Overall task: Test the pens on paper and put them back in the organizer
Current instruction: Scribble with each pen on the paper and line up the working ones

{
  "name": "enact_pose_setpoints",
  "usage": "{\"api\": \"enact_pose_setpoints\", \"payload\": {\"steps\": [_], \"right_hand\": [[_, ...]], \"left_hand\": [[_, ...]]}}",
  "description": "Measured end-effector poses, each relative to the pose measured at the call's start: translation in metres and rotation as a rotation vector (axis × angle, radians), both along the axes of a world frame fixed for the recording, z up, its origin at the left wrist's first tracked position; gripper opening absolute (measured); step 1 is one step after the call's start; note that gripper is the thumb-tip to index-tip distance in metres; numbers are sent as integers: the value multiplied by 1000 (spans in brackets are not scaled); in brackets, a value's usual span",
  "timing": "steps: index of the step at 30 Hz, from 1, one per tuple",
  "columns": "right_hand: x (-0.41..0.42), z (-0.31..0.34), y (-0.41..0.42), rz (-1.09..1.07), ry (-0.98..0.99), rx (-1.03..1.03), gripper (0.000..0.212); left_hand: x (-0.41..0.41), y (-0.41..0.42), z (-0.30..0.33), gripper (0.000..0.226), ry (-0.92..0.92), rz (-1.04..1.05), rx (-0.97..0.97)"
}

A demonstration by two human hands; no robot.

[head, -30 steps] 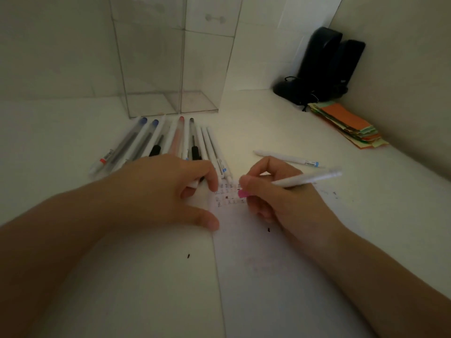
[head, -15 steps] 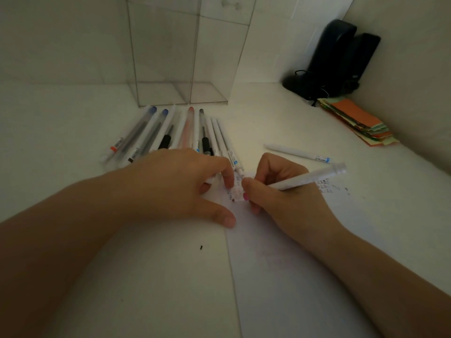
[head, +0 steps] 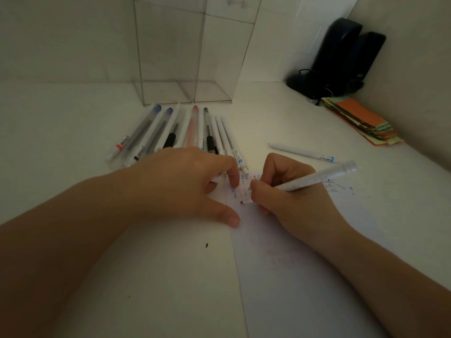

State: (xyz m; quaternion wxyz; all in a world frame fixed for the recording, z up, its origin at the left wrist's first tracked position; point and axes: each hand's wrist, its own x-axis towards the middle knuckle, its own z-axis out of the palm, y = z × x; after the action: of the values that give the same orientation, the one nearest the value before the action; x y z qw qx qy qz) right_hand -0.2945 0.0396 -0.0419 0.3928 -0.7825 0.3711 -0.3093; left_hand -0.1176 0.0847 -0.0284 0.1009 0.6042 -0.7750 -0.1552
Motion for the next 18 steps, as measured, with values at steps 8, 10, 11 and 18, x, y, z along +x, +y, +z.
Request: {"api": "enact_pose_setpoints", "payload": {"steps": [8,10,11,18], "right_hand": [[-2,-1,-1,29,-13,40,26],[-1,-3,0,28,-13,17,25],[-2,-2,0,25,-15,0,24],[-12,6,-3,-17,-327,240,23]], "left_hand": [[-1,1,3,51,-4,-26,4],[-1,0,2,50,-5,-23,8],[-1,0,2,50,-2,-20,8],[-3,-1,-3,34,165,-19,-57]]}}
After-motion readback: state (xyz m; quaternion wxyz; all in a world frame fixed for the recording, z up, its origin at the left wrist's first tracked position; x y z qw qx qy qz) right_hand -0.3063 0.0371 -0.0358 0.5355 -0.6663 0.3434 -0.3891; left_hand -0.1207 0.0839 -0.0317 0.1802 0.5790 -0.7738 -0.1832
